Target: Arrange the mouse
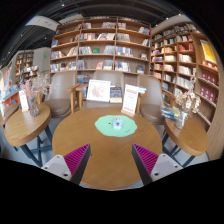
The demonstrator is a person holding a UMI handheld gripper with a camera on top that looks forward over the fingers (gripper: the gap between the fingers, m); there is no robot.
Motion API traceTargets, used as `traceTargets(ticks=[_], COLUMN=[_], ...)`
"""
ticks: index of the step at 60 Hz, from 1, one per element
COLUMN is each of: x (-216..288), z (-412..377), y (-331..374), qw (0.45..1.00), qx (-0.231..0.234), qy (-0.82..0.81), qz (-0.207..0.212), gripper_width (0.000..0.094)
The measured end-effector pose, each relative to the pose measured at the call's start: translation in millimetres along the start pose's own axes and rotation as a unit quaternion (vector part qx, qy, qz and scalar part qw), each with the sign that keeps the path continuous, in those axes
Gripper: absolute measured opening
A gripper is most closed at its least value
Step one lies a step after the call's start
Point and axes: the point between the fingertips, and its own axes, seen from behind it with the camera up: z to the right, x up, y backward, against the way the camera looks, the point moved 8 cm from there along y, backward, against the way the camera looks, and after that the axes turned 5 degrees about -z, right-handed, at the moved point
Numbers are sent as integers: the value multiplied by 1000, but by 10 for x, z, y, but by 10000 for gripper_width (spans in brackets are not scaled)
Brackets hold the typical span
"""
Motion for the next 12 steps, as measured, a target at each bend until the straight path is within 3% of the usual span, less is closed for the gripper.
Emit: traceTargets(ticks=[12], x=[-65], z=[-38], y=[93], qw=[1000], qx=[8], qy=[11], qz=[7], gripper_width=[855])
